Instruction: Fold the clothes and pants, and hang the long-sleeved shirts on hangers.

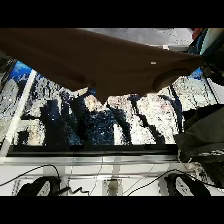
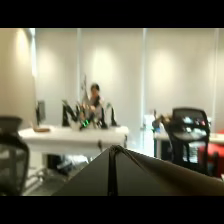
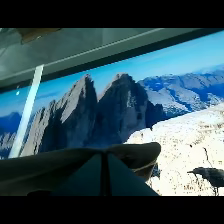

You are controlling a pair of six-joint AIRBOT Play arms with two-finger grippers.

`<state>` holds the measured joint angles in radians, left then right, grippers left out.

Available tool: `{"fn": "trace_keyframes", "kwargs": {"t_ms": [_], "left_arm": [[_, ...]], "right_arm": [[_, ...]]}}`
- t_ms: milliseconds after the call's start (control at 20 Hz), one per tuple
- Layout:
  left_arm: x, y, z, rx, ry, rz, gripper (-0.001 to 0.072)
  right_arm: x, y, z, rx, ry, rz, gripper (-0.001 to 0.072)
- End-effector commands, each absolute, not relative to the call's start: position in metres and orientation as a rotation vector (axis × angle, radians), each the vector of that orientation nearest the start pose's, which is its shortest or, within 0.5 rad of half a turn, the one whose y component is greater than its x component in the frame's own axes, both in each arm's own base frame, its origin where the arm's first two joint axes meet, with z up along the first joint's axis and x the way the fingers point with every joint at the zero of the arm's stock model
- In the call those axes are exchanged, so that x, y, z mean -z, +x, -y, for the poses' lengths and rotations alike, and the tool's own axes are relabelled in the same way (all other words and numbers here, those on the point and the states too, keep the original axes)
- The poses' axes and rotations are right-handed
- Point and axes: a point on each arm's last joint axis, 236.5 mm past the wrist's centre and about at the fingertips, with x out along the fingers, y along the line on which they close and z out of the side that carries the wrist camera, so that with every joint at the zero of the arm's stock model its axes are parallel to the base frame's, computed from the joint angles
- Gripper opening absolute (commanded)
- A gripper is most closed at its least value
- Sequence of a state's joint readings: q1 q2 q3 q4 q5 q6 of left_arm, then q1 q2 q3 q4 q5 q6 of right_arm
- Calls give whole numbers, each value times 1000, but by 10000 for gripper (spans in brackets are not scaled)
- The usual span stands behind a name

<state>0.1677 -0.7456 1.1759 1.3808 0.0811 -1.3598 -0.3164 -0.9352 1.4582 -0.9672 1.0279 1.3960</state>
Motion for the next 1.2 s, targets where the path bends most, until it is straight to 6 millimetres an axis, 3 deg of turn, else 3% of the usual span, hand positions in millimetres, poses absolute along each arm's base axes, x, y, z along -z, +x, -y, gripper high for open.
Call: {"fn": "trace_keyframes", "kwargs": {"t_ms": [0,150,250,400,500,600,700,850,1000,1150], "left_arm": [[-492,309,-59,-189,79,489,14],[-454,300,-46,-149,108,278,14],[-426,296,-48,-163,173,145,14],[-371,314,-53,-153,183,-66,13],[-313,345,-58,-129,160,-248,13],[-245,380,-60,-95,114,-429,13],[-177,415,-58,-55,46,-584,14],[-94,453,-51,-18,29,-740,13],[-46,476,-35,18,35,-794,13],[-44,496,-21,36,54,-729,14]], "right_arm": [[-346,345,-24,-265,210,-457,10],[-355,302,-42,-301,159,-471,11],[-359,283,-45,-291,126,-465,10],[-347,289,-29,-227,113,-497,10],[-311,312,-19,-220,159,-596,10],[-260,340,-10,-218,228,-718,10],[-201,374,0,-205,318,-820,11],[-125,434,8,-167,465,-852,11],[-79,490,7,-116,512,-803,11],[-63,530,0,-72,502,-704,11]]}}
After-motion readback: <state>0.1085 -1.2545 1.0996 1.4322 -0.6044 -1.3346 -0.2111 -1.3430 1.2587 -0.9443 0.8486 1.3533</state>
